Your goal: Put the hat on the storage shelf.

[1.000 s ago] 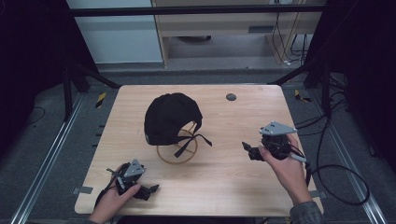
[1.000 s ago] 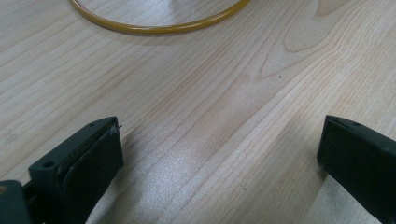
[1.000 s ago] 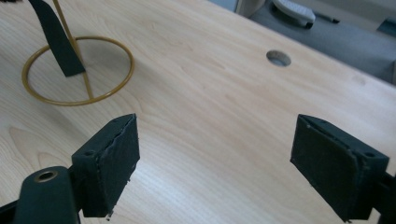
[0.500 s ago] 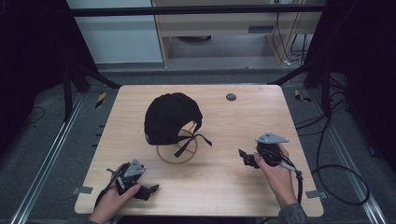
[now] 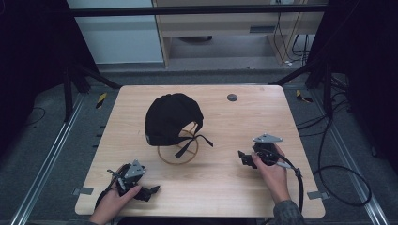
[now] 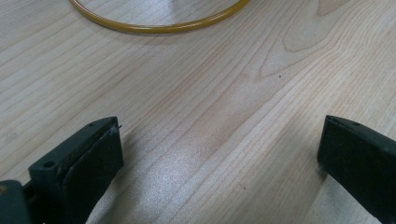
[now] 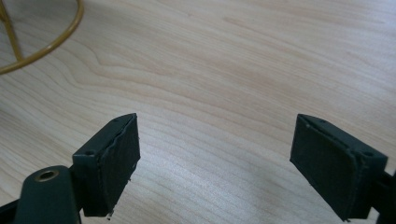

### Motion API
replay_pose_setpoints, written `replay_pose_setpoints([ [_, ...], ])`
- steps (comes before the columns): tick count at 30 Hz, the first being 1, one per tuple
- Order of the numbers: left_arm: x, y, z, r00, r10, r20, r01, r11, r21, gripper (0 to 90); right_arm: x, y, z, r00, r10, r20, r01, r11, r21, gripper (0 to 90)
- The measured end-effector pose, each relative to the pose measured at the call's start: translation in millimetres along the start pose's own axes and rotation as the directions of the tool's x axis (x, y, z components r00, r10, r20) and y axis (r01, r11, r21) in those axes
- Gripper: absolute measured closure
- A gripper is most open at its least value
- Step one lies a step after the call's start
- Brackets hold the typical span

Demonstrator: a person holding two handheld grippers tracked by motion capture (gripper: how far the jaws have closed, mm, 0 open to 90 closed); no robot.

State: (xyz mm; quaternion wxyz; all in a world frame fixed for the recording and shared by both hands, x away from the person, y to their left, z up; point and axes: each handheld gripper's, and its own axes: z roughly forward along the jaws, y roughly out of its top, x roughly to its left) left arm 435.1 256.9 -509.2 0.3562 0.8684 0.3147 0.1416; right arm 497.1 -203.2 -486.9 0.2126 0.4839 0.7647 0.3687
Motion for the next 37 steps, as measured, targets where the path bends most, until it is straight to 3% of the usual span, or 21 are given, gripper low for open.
replay_pose_setpoints([
  [3,0.0,0.0,0.0,1.0,0.0,0.0,0.0,1.0,0.0,0.0,2.3,-2.9,2.3,1.0,-0.007,0.005,0.007,1.0,-0.002,15.3],
  [17,-0.1,0.0,0.0,1.0,-0.001,0.0,0.001,1.0,0.0,0.0,0.8,-19.4,12.9,0.9992,0.04,-0.003,-0.04,0.999,0.01,14.0],
  [23,-0.1,-0.1,0.0,1.0,-0.001,0.0,0.001,1.0,0.0,0.0,4.4,-18.7,14.6,0.9995,0.03,0.005,-0.03,0.999,0.025,11.7],
  [27,-0.4,-0.1,0.1,1.0,-0.005,0.0,0.005,1.0,-0.002,0.0,11.4,-19.5,15.2,0.9993,-0.025,0.027,0.024,0.999,0.046,10.0],
  [37,-0.1,0.1,-0.1,1.0,-0.002,0.001,0.002,1.0,0.001,0.0,12.3,-25.1,8.7,0.999,-0.006,0.043,0.004,0.999,0.047,9.4],
])
